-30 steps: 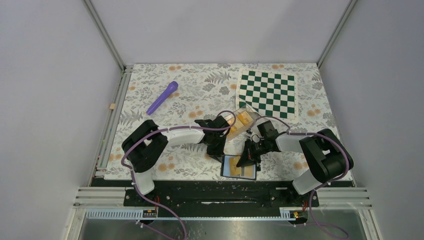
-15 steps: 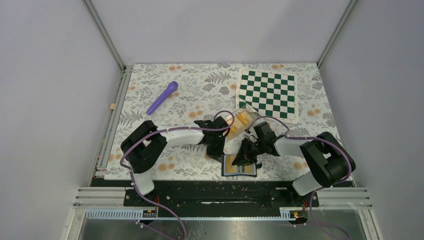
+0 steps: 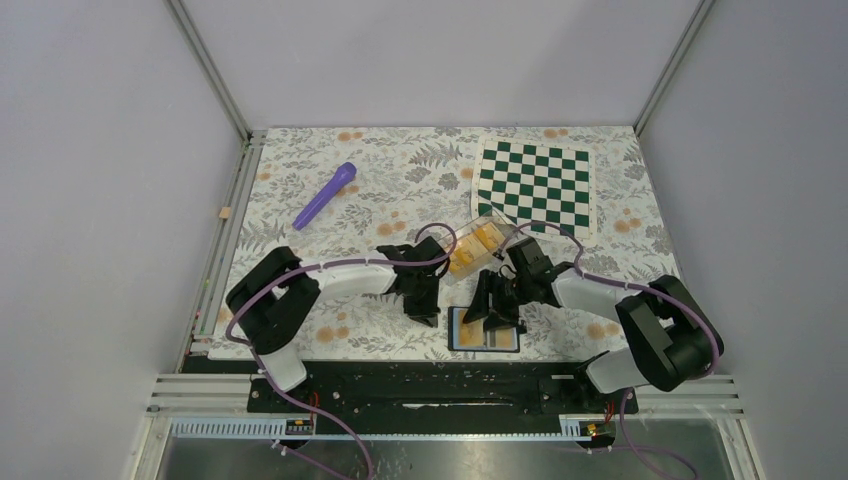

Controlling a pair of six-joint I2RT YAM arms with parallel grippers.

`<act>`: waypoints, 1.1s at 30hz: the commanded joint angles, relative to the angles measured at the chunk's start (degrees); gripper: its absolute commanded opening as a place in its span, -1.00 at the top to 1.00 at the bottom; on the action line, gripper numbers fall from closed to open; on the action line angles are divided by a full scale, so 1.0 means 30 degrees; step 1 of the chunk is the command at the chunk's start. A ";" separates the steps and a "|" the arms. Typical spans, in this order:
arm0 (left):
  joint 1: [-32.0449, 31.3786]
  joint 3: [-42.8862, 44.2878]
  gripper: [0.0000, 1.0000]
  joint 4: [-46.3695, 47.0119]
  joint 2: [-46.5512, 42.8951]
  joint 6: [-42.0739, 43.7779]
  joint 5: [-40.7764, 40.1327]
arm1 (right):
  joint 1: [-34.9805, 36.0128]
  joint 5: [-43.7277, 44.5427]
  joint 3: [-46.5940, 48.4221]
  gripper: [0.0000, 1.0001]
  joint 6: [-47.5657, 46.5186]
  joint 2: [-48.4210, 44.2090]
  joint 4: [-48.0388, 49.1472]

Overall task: Put the credit cards into the card holder
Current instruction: Insert the credit card into the card holder.

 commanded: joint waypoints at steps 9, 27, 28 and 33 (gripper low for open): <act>0.1493 -0.3427 0.49 0.6001 -0.1371 -0.1534 0.4384 | 0.1193 -0.0711 0.1349 0.05 -0.0391 0.2006 -0.0223; 0.2010 -0.4542 0.18 1.0870 0.0150 -0.2771 0.7291 | 0.1294 -0.0893 0.1168 -0.07 -0.0805 0.2593 -0.0028; 0.2001 -0.4526 0.20 1.0924 0.0081 -0.2699 0.7375 | 0.1294 -0.1001 0.1143 -0.07 -0.0787 0.2698 0.0103; 0.2000 -0.5035 0.33 1.2063 -0.0780 -0.2669 0.8058 | 0.1291 -0.1451 0.1071 -0.06 -0.0656 0.2974 0.0804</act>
